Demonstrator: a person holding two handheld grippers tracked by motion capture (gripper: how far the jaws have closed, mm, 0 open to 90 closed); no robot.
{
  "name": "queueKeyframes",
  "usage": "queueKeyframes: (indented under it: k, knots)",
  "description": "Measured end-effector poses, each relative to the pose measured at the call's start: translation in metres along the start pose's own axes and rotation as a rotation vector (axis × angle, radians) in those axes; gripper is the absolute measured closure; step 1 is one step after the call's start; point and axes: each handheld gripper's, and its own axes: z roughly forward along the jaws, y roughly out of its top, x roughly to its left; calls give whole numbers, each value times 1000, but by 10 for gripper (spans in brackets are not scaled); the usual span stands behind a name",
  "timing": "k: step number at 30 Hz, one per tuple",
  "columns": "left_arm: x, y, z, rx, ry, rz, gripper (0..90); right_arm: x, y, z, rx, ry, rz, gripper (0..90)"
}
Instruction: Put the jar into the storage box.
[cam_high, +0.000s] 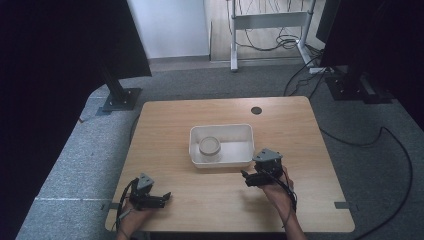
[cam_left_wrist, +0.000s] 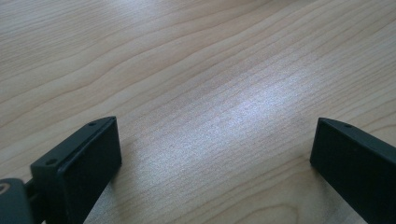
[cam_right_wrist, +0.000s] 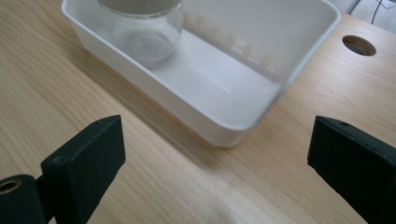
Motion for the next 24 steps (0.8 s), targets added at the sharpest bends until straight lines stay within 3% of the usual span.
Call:
queueKeyframes:
  k: [12,24]
  knots:
    - [0,0,0,-1,0,-1,17,-11,-29,-19,1,-46,50,39]
    - [0,0,0,-1,1,-1,17,-19,-61,-28,30,-76,94,39]
